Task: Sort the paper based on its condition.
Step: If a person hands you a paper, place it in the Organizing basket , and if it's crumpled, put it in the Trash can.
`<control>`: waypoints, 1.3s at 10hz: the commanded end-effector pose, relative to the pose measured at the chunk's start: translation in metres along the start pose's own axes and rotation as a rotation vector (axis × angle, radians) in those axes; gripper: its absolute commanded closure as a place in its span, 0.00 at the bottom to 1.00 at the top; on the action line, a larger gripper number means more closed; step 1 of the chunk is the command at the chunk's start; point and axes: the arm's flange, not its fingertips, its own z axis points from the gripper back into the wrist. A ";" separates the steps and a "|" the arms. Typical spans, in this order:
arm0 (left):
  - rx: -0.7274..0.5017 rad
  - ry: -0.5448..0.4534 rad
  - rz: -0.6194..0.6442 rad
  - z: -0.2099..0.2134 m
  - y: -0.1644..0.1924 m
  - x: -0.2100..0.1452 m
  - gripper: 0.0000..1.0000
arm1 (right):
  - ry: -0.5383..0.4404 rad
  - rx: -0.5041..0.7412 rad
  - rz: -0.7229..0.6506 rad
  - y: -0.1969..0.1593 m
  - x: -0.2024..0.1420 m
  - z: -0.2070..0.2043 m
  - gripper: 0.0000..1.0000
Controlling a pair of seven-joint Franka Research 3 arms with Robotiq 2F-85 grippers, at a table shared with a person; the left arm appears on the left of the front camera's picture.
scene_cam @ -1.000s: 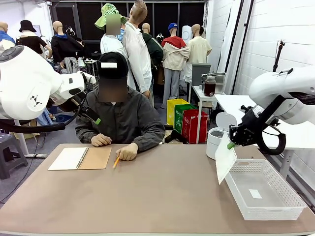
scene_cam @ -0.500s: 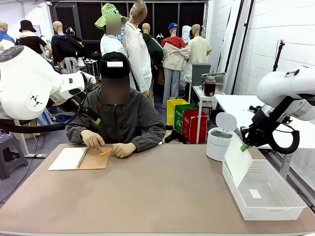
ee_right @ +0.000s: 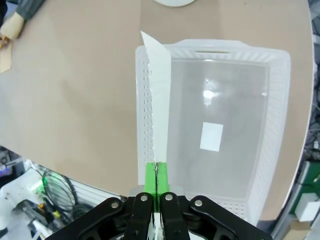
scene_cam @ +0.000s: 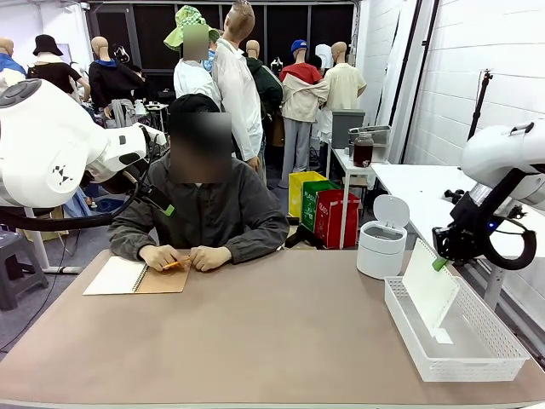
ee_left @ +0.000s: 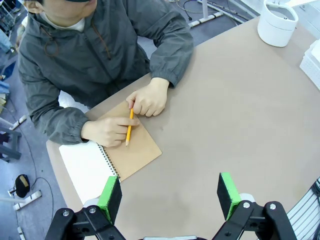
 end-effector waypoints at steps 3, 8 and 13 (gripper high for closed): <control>-0.001 -0.002 -0.001 0.001 0.001 0.000 0.00 | 0.067 0.037 0.036 -0.011 0.013 -0.028 1.00; -0.001 -0.002 -0.001 0.001 0.001 0.000 0.00 | 0.065 0.049 -0.027 -0.032 0.009 -0.062 1.00; -0.001 -0.002 -0.001 0.001 0.001 0.000 0.00 | 0.064 -0.164 -0.097 -0.046 0.006 -0.087 1.00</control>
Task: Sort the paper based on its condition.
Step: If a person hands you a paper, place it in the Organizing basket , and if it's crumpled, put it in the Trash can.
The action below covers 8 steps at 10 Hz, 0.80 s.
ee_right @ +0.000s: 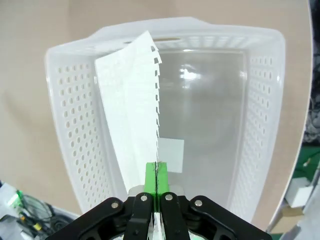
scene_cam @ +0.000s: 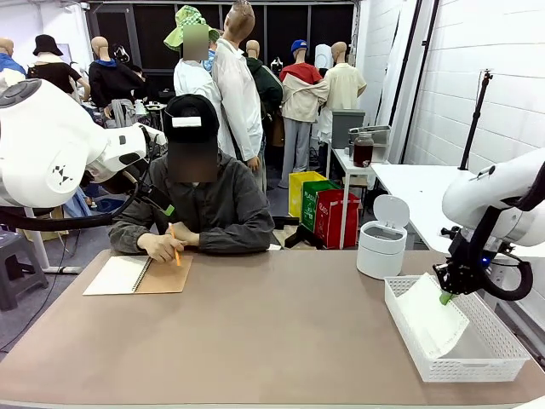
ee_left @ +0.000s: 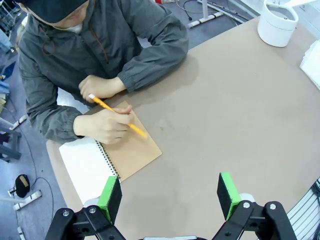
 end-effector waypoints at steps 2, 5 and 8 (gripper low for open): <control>-0.001 -0.002 -0.001 0.001 0.001 0.000 0.00 | 0.000 -0.054 -0.082 0.004 0.001 -0.012 0.89; -0.001 -0.002 -0.001 0.001 0.001 0.000 0.00 | 0.048 -0.080 -0.149 0.005 0.007 -0.019 0.31; -0.001 -0.002 -0.001 0.001 0.001 0.000 0.00 | 0.047 -0.148 -0.195 0.006 0.010 -0.011 0.00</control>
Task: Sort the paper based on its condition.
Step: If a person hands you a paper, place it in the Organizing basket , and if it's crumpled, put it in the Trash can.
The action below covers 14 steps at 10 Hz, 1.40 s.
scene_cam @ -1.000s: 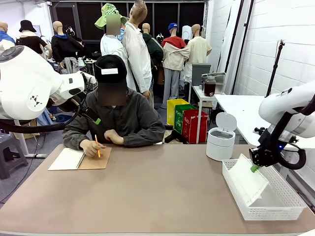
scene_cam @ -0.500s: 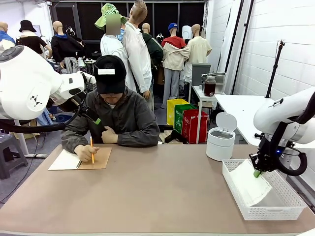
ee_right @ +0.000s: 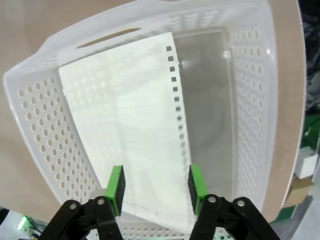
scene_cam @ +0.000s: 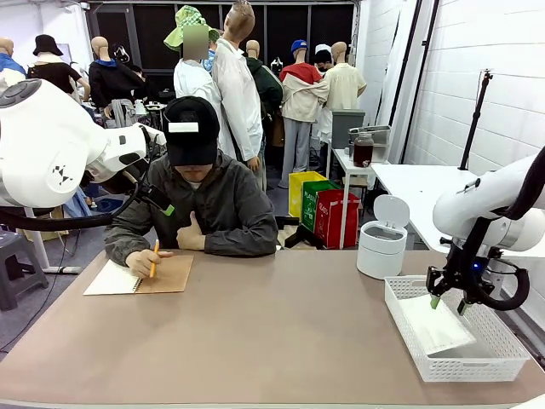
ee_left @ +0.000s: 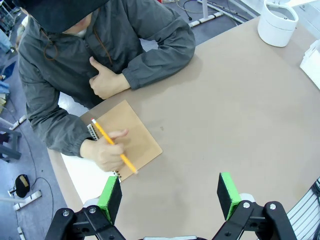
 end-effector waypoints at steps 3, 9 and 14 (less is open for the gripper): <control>-0.001 -0.002 -0.001 0.001 0.001 0.000 0.00 | -0.004 -0.097 -0.097 0.008 0.003 0.035 0.00; -0.001 -0.002 -0.001 0.001 0.001 0.000 0.00 | -0.014 -0.088 -0.108 0.011 0.001 0.048 0.00; -0.001 -0.002 -0.001 0.001 0.001 0.000 0.00 | -0.014 -0.088 -0.108 0.011 0.001 0.048 0.00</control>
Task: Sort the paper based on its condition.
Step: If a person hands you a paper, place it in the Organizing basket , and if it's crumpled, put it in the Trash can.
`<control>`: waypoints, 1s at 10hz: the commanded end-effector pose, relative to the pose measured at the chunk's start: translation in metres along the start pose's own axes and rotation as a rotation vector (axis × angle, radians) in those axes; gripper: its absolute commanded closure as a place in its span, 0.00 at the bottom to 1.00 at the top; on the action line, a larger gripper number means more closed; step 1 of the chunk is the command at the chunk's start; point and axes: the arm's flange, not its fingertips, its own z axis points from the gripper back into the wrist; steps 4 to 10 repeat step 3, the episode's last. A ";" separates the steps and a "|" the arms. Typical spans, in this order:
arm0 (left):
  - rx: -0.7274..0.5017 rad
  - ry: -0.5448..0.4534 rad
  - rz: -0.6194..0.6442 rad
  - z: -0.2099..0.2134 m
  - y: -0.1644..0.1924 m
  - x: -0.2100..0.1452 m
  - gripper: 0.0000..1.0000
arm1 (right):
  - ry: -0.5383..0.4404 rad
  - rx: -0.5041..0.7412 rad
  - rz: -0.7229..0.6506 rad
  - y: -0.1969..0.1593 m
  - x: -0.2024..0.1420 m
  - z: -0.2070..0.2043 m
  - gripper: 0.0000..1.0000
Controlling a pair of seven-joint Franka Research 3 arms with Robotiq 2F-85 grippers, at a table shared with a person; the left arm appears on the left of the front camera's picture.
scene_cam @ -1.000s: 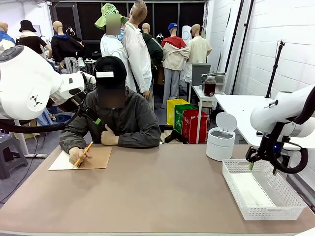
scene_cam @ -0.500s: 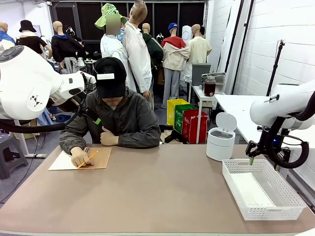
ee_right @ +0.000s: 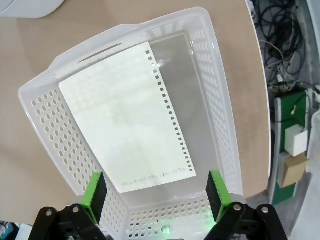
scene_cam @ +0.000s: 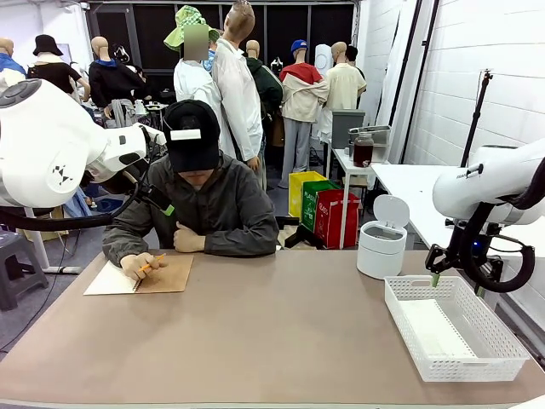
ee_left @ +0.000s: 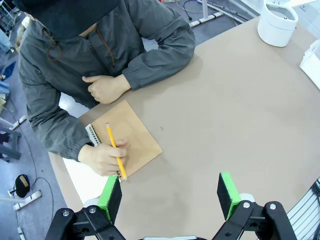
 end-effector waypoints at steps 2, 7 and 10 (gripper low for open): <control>-0.001 -0.002 -0.001 0.001 0.001 0.000 0.00 | 0.002 0.001 0.007 -0.003 0.001 -0.001 0.00; -0.001 -0.002 -0.001 0.001 0.001 0.000 0.00 | 0.002 0.001 0.007 -0.003 0.001 -0.001 0.00; -0.001 -0.002 -0.001 0.001 0.001 0.000 0.00 | 0.002 0.001 0.007 -0.003 0.001 -0.001 0.00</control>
